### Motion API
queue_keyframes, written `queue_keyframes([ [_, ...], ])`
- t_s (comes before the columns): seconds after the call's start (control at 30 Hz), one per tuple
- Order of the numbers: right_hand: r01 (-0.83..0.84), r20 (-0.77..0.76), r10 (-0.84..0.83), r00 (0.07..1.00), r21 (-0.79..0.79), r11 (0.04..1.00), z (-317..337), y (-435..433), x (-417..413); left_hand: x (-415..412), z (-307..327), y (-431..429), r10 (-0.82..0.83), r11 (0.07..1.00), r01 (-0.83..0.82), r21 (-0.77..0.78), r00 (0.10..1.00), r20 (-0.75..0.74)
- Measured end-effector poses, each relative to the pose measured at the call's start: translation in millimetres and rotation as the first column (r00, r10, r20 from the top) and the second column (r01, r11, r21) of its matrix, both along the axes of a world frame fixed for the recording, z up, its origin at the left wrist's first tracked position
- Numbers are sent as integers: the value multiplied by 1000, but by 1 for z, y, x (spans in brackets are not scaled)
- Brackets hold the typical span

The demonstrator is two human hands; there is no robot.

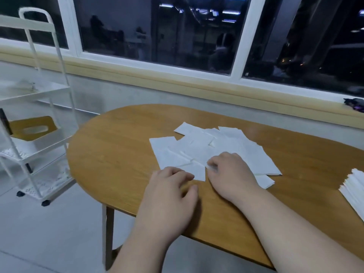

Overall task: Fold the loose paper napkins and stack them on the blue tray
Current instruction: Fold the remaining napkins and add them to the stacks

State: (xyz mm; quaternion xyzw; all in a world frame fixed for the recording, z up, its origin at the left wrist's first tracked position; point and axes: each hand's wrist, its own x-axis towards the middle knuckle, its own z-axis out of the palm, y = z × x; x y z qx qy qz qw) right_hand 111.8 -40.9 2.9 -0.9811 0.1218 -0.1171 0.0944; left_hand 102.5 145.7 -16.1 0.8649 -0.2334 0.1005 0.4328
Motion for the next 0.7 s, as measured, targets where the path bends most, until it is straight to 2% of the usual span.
queue_keyframes([
  [0.27,24,34,-20,999,-103,994,-7,-6,3,0,-2,-1,6,1000,-6,-5,1000,8],
  [0.43,17,49,-11,999,-114,993,-3,-6,-13,-1,-1,-1,8,1000,-8,4,1000,6],
  [0.57,-37,158,52,986,-98,994,3,-4,-53,-6,-2,-1,-19,999,17,35,999,50],
  [0.7,-144,175,151,973,-53,988,-10,-6,-101,-15,-4,-1,-114,986,100,135,989,94],
])
